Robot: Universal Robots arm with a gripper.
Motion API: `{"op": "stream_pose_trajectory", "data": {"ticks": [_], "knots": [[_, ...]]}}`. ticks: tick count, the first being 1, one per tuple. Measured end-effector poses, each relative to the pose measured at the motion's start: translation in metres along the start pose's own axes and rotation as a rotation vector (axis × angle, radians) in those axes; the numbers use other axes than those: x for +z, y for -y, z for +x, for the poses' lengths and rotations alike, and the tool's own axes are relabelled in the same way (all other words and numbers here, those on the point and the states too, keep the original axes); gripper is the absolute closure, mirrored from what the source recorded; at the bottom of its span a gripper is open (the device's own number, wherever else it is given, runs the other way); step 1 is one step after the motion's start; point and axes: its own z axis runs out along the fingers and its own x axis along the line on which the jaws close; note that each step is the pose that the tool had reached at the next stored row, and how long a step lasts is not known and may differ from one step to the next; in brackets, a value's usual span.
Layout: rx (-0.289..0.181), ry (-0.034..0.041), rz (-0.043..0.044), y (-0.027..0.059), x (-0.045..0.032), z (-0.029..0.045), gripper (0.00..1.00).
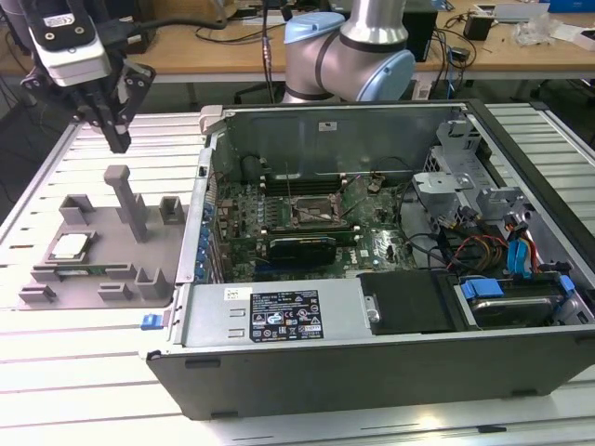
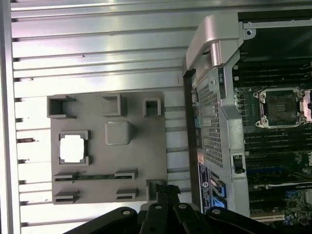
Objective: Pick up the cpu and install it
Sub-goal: 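Reach for the cpu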
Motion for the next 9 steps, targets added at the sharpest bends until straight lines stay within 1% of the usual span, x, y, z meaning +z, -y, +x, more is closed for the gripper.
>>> {"op": "stream_pose_trajectory", "data": {"ticks": [3,4,6,9], "knots": [[0.0,0.0,-0.0001,0.0004,-0.0001,0.0054,0.89],[0.0,0.0,0.0,0.0007,-0.0002,0.0099,0.89],[0.0,0.0,-0.0001,0.0011,0.0002,0.0147,0.89],[0.0,0.0,0.0,0.0015,0.0009,0.02,0.89]]}}
